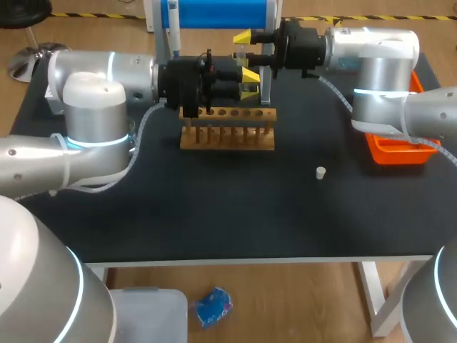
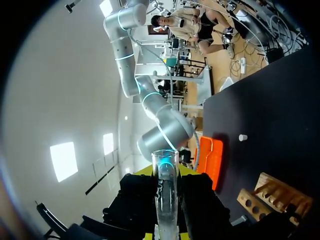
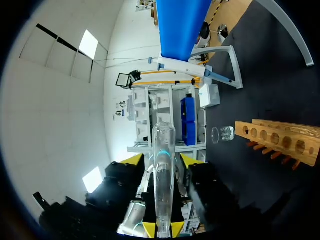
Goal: Invert the test tube, pick up the pipette, mount the tip to pipette, aspirate from beaker and dispense into the tube, eject the tip, return the pipette, and cap with the stopper.
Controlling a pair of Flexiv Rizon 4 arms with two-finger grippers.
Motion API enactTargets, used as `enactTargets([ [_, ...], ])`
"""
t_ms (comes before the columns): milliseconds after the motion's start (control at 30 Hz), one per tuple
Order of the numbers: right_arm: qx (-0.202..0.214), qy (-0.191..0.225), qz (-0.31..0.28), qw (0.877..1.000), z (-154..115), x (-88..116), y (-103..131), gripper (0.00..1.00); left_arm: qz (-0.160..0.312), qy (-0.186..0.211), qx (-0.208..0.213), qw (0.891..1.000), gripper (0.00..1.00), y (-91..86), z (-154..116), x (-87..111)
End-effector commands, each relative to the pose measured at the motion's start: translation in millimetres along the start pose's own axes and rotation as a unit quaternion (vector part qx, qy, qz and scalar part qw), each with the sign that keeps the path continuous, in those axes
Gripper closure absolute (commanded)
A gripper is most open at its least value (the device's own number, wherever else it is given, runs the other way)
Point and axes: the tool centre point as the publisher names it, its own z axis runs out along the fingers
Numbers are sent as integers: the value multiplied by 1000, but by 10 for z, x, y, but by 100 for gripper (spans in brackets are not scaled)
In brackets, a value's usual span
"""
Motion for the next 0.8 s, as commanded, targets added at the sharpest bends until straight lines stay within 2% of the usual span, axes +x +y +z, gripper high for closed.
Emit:
enactTargets([
  [33, 0, -1, -1, 1000, -8, 2, -3, 0, 1, 0, 1, 1000, 100, 4, -4, -1],
  [500, 0, -1, -1, 1000, -8, 2, -3, 0, 1, 0, 1, 1000, 100, 4, -4, -1],
  [567, -3, -7, -52, 999, -80, 25, 10, 0, 1, 0, 1, 1000, 100, 4, -4, -1],
  [667, -6, -13, -148, 989, -250, 65, 23, 0, 1, 0, 1, 1000, 100, 4, -4, -1],
  [800, 0, -31, -296, 955, -520, 98, 24, 0, 1, 0, 1, 1000, 100, 4, -4, -1],
])
